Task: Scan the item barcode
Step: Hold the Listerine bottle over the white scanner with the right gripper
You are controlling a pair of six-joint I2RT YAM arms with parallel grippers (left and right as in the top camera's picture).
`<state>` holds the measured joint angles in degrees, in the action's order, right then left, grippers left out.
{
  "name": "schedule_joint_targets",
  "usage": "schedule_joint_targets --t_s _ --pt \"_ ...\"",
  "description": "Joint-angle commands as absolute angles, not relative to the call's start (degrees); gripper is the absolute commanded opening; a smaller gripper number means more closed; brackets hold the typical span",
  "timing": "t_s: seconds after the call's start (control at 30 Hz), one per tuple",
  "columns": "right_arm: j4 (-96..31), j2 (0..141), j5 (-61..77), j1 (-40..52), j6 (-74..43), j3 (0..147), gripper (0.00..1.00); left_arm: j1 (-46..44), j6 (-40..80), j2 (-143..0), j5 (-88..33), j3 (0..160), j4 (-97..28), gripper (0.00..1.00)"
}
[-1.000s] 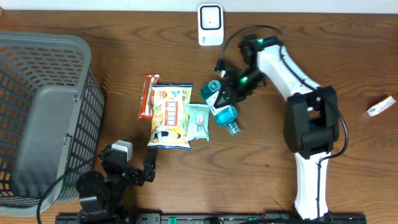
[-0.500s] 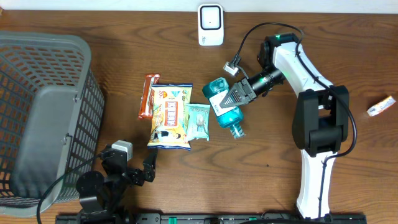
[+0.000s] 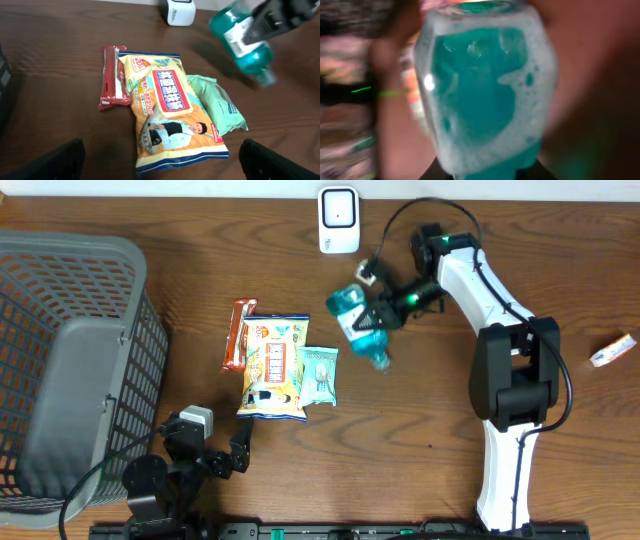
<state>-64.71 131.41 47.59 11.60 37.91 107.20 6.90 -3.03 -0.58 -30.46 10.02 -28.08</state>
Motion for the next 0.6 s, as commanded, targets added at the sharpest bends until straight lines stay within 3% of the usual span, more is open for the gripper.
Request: schedule_joint_targets --t_s 0.0,0.37,0.57 --pt "-60.9 130.6 32.2 13.4 21.3 110.8 0.01 6.7 -3.4 -0.3 -30.4 10.2 -27.9 0.98" --pt "-43.1 130.8 -9.0 21.8 22.0 121.9 0.01 6.7 -3.4 -0.3 -30.4 10.2 -27.9 0.98" --pt "-28.1 133.1 -15.7 22.3 29.5 121.9 0.01 6.7 -3.4 -0.3 -30.4 10.2 -27.9 0.98"
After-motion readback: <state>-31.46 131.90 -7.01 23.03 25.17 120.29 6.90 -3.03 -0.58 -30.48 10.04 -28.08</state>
